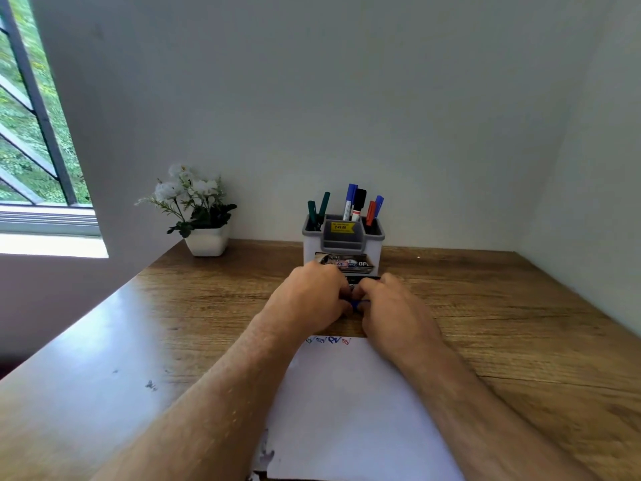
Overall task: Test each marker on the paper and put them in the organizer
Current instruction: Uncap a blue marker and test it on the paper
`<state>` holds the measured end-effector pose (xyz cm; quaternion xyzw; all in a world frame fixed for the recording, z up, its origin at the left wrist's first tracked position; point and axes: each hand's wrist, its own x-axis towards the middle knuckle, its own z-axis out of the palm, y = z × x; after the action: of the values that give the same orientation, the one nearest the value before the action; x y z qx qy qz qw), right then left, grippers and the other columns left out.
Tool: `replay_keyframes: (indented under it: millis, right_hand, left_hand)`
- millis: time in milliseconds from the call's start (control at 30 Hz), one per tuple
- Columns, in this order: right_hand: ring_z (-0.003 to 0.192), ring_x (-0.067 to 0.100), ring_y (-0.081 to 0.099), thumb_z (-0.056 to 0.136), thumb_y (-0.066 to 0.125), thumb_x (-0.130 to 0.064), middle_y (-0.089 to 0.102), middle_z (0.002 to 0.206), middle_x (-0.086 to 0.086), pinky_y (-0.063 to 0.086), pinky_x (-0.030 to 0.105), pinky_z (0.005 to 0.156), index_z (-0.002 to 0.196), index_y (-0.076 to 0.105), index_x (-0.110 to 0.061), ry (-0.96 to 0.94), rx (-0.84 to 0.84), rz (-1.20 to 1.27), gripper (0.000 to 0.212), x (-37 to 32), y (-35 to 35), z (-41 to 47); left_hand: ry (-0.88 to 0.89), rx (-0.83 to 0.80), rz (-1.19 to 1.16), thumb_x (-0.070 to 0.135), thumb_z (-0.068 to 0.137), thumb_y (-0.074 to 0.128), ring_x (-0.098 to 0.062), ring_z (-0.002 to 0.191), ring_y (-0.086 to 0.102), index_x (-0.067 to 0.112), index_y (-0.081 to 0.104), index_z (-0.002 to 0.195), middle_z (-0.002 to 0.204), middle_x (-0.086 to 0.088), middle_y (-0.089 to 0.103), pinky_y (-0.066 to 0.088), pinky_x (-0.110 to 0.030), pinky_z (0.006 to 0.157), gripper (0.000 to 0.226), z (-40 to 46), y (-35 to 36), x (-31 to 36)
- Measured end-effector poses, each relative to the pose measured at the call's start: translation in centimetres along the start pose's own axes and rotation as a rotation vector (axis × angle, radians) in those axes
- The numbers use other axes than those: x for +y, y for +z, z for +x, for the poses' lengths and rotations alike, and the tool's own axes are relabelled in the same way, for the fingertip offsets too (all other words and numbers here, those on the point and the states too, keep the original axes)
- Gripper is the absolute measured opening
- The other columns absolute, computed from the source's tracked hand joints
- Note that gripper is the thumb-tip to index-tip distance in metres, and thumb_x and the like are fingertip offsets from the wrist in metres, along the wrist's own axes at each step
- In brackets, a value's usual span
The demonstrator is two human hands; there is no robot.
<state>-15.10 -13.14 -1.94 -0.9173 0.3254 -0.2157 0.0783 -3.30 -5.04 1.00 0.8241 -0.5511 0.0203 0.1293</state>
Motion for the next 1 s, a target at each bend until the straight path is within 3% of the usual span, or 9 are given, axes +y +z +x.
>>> replay_keyframes:
  millis: [133, 233, 300, 400, 467, 600, 767, 1000]
  right_hand:
    - [0.095, 0.017, 0.056, 0.09, 0.061, -0.017, 0.051, 0.124, 0.0, 0.046, 0.025, 0.069, 0.131, 0.048, -0.032, -0.021, 0.138, 0.132, 0.046, 0.0, -0.1, -0.1]
    - [0.088, 0.016, 0.059, 0.093, 0.056, -0.015, 0.052, 0.125, 0.0, 0.052, 0.028, 0.065, 0.131, 0.047, -0.029, -0.057, 0.317, 0.246, 0.041, -0.4, -0.5, -0.2]
    - [0.091, 0.013, 0.059, 0.098, 0.052, -0.024, 0.054, 0.126, 0.0, 0.051, 0.027, 0.068, 0.132, 0.048, -0.026, -0.088, 0.412, 0.335, 0.034, -0.7, -0.7, -0.3]
    - [0.098, 0.009, 0.058, 0.098, 0.046, -0.048, 0.057, 0.121, -0.003, 0.053, 0.027, 0.073, 0.14, 0.043, -0.027, -0.119, 0.386, 0.411, 0.047, -0.9, -1.0, -0.4]
    - [0.102, 0.009, 0.059, 0.095, 0.046, -0.056, 0.057, 0.122, -0.004, 0.055, 0.029, 0.078, 0.145, 0.039, -0.027, -0.149, 0.332, 0.414, 0.058, -1.0, -1.3, -0.5]
    - [0.109, 0.01, 0.06, 0.099, 0.051, -0.044, 0.064, 0.125, -0.005, 0.052, 0.029, 0.088, 0.141, 0.051, -0.023, -0.216, 0.337, 0.403, 0.047, -0.9, -1.6, -0.5]
    - [0.089, 0.007, 0.056, 0.101, 0.049, -0.033, 0.066, 0.107, -0.002, 0.04, 0.011, 0.07, 0.135, 0.058, -0.022, -0.197, 0.379, 0.325, 0.037, -0.7, -1.6, -0.3]
    - [0.056, 0.003, 0.059, 0.099, 0.052, -0.04, 0.068, 0.072, -0.007, 0.045, 0.015, 0.044, 0.109, 0.073, -0.019, -0.159, 0.416, 0.362, 0.031, -0.7, -1.8, -0.4]
  left_hand:
    - [-0.026, 0.146, -0.062, 0.036, 0.094, 0.065, -0.008, 0.072, 0.061, 0.026, 0.076, 0.106, 0.089, 0.005, 0.069, 0.048, -0.021, 0.061, 0.019, -0.1, 0.3, -0.2]
    - [-0.111, 0.405, -0.37, 0.033, 0.089, 0.071, -0.001, 0.062, 0.065, 0.028, 0.077, 0.096, 0.074, 0.014, 0.069, 0.046, -0.009, 0.051, 0.011, -0.2, 0.1, -0.3]
    - [-0.201, 0.526, -0.68, 0.032, 0.086, 0.074, 0.005, 0.065, 0.067, 0.03, 0.076, 0.086, 0.07, 0.013, 0.071, 0.05, -0.008, 0.054, 0.003, -0.2, -0.1, -0.3]
    - [-0.283, 0.434, -1.277, 0.023, 0.09, 0.073, -0.013, 0.073, 0.076, 0.017, 0.074, 0.094, 0.079, -0.001, 0.078, 0.061, -0.027, 0.063, 0.008, -0.4, -0.7, -0.1]
    - [-0.28, 0.335, -1.513, 0.016, 0.091, 0.072, -0.021, 0.075, 0.076, 0.009, 0.072, 0.095, 0.084, -0.009, 0.078, 0.06, -0.026, 0.061, 0.008, -0.6, -0.9, 0.1]
    - [-0.195, 0.194, -1.627, 0.012, 0.09, 0.072, -0.014, 0.064, 0.071, 0.007, 0.072, 0.087, 0.078, -0.01, 0.075, 0.057, -0.023, 0.057, 0.006, -0.8, -0.8, 0.7]
    - [-0.187, 0.249, -1.617, 0.027, 0.087, 0.076, -0.017, 0.064, 0.072, 0.007, 0.076, 0.09, 0.079, -0.012, 0.076, 0.062, -0.027, 0.06, 0.019, -0.5, -0.8, 0.8]
    - [-0.138, 0.336, -1.682, 0.023, 0.088, 0.073, -0.014, 0.066, 0.072, 0.009, 0.079, 0.094, 0.083, -0.013, 0.076, 0.059, -0.022, 0.058, 0.016, -0.6, -0.8, 0.6]
